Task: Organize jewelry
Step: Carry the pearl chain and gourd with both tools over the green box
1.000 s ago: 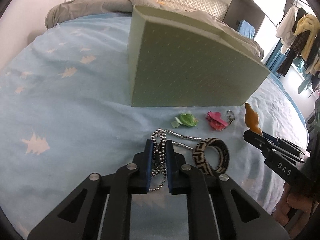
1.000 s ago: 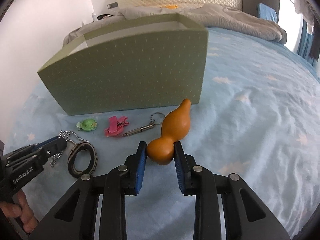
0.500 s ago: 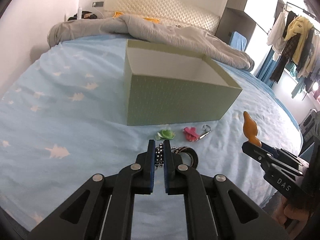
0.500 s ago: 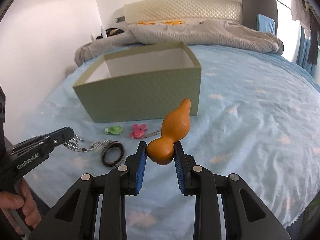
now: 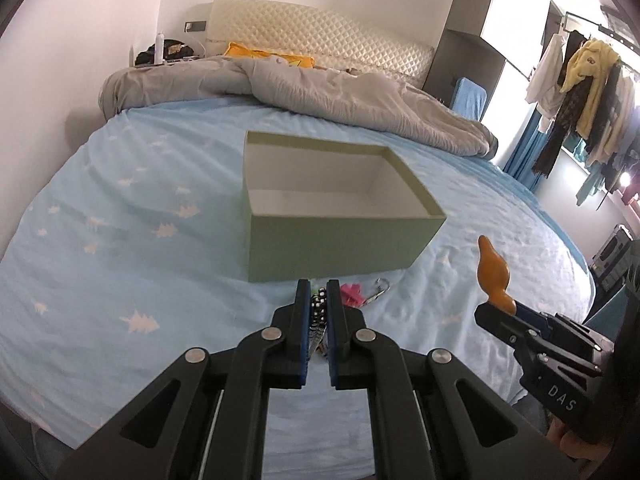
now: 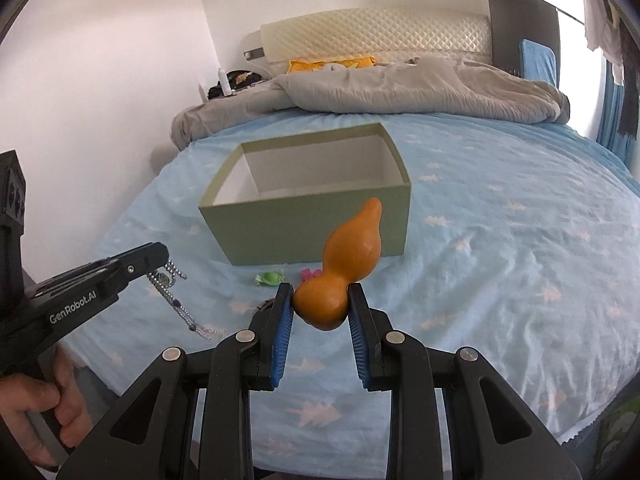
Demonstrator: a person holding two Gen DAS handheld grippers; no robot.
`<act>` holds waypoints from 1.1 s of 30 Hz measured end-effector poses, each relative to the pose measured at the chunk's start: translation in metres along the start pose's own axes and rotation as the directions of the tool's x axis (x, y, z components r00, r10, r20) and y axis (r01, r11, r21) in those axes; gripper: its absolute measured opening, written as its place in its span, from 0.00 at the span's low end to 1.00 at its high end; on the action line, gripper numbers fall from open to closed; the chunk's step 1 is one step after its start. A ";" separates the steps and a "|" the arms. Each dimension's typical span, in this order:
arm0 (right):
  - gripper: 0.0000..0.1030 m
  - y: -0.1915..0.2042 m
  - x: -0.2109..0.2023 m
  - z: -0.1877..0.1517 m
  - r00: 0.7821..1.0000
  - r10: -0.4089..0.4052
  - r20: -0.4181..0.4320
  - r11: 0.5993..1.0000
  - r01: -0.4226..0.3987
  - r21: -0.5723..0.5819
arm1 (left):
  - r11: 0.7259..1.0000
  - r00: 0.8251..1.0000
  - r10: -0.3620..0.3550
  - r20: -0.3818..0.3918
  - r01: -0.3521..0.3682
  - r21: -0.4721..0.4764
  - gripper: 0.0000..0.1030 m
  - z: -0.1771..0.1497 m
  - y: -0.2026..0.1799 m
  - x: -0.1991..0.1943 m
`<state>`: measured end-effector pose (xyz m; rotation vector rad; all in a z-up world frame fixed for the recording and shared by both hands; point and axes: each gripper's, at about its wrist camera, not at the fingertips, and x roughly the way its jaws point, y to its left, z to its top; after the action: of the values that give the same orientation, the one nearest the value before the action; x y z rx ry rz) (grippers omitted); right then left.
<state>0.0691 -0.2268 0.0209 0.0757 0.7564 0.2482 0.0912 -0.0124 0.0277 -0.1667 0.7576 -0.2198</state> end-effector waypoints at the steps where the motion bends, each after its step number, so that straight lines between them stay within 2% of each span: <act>1: 0.23 0.000 -0.002 0.004 1.000 0.002 0.000 1.000 -0.002 0.001 | 1.000 1.000 -0.002 0.001 0.002 0.000 0.06 0.004 -0.001 -0.001; 13: 0.23 0.004 -0.004 0.054 0.999 0.025 0.026 1.000 -0.026 0.014 | 0.999 0.998 -0.043 0.040 0.042 0.016 0.06 0.062 -0.008 -0.008; 21: 0.23 0.008 0.008 0.091 0.999 0.033 0.037 0.999 -0.033 -0.003 | 0.999 0.997 -0.037 0.069 0.034 0.034 0.06 0.098 -0.012 -0.004; 27: 0.23 0.004 0.022 0.111 0.999 0.035 0.041 0.999 -0.035 -0.007 | 0.999 0.997 -0.025 0.075 0.023 0.034 0.06 0.123 -0.006 0.015; 33: 0.23 -0.003 0.052 0.123 0.999 0.035 0.015 0.999 -0.034 -0.009 | 1.000 0.998 -0.009 0.058 0.008 0.012 0.06 0.138 0.002 0.046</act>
<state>0.1909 -0.2137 0.0747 0.0827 0.7396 0.2833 0.2199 -0.0129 0.0952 -0.1646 0.6975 -0.2267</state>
